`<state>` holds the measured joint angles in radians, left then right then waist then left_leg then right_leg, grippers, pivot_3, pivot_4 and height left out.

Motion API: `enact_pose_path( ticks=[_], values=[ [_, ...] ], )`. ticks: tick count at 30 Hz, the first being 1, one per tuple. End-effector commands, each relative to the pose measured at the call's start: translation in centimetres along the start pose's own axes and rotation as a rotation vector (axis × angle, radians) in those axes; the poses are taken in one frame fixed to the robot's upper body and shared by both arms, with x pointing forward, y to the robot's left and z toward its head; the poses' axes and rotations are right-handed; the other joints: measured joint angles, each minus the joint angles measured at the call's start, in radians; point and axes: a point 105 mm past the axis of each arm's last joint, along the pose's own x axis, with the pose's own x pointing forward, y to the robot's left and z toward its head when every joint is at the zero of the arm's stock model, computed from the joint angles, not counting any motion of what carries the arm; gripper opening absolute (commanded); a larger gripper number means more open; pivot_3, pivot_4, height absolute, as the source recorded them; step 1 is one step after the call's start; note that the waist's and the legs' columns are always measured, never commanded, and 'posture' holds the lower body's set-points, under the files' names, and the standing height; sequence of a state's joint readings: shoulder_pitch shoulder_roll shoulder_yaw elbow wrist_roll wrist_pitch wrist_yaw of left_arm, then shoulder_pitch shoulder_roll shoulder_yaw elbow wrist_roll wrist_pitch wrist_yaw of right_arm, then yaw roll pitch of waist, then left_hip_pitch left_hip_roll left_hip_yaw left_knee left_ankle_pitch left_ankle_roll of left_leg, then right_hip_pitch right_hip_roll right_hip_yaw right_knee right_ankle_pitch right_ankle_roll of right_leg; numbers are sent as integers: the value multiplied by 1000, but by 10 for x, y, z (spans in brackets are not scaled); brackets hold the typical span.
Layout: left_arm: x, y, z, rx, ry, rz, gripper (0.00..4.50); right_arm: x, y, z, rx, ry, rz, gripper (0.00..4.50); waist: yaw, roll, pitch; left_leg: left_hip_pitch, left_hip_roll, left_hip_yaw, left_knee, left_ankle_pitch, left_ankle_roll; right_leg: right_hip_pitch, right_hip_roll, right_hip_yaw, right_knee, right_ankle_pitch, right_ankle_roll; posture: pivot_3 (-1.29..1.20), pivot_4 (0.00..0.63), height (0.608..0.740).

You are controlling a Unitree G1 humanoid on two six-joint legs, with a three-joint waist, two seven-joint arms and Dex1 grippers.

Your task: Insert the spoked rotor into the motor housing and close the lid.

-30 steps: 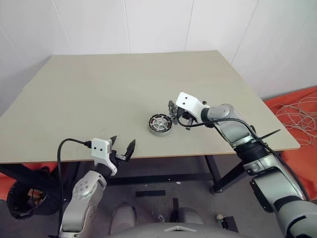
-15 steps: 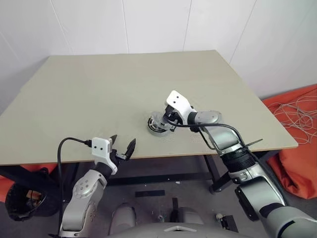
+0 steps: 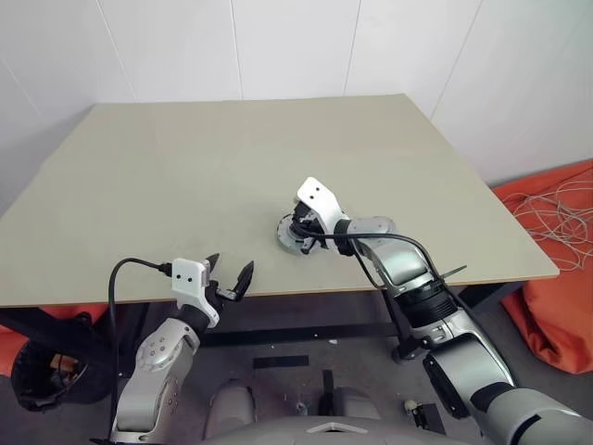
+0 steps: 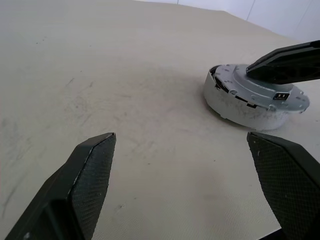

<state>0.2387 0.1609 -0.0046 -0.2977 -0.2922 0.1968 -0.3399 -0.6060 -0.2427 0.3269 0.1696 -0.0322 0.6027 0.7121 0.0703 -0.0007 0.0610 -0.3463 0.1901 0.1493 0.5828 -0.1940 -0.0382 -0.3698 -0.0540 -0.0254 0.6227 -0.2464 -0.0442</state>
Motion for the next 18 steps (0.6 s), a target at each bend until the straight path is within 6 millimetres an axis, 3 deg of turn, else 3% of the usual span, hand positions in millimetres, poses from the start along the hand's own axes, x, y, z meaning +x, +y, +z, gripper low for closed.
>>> enact_pose_path(
  ticks=[1,2,7,13,18],
  values=[
    [0,1,9,21,-44,-7,4500,5,3,-12,7,43,7,40,0,0,0,1,0,0,0,0,0,1,0,0,0,0,0,0,0,740],
    [0,2,9,22,-44,-8,4500,6,3,-11,4,36,4,40,0,0,0,2,0,0,0,0,0,2,0,0,0,-1,1,0,0,740],
    [0,2,7,22,-42,-8,4500,-11,-8,36,58,-170,38,40,0,0,0,4,0,0,0,0,0,1,0,0,1,-3,6,0,0,740],
    [0,1,6,21,-41,-15,4500,-22,-18,42,22,-197,67,1908,1,0,0,1,0,0,0,0,0,0,0,0,0,0,0,0,0,740],
    [0,2,5,19,-40,-16,4500,-24,-22,31,9,-159,121,3620,1,0,0,0,0,0,0,0,0,-2,0,0,0,0,0,0,0,740]
  ],
)
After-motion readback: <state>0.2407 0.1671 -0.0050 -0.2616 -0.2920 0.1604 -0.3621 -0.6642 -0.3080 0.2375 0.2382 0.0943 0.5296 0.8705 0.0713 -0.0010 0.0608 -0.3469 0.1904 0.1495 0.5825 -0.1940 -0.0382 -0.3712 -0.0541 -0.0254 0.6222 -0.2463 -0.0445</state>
